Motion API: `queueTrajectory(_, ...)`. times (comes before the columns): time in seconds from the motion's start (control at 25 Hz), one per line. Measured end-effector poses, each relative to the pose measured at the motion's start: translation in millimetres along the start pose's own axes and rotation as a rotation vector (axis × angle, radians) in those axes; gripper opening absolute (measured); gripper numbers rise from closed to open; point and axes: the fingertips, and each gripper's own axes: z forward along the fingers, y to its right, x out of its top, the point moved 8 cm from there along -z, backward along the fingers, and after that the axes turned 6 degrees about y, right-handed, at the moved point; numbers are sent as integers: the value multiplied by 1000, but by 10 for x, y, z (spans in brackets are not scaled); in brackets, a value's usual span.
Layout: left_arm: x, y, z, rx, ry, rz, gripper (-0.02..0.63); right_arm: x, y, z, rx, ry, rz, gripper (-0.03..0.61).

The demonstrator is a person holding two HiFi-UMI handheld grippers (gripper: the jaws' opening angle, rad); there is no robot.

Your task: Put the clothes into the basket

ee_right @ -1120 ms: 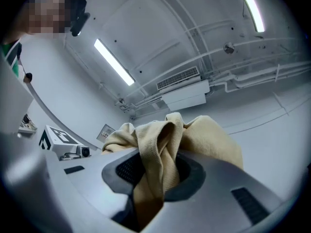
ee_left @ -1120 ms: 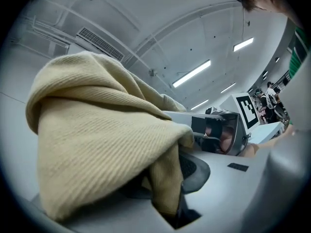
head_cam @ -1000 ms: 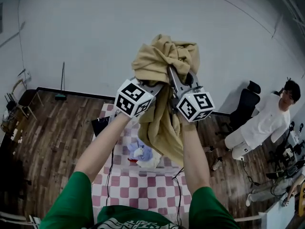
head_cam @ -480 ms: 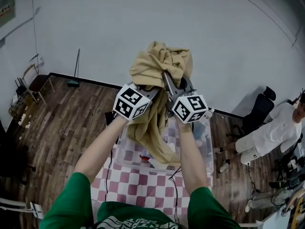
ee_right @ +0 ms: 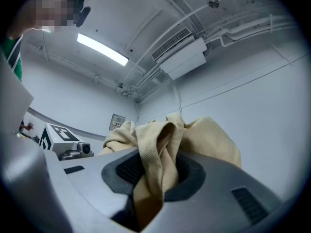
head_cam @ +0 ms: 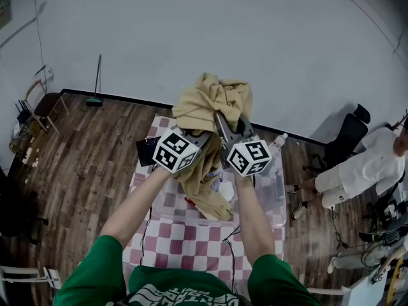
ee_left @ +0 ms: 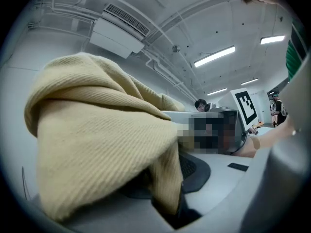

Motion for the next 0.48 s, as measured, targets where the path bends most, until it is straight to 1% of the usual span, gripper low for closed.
queueTrajectory(0.24, -461, 325, 147, -53, -28, -60, 80, -338, 143, -437, -38, -68, 14, 104)
queueTrajectory(0.48, -909, 736, 321, -129, -95, -108, 80, -681, 312, -972, -82, -143, 47, 104)
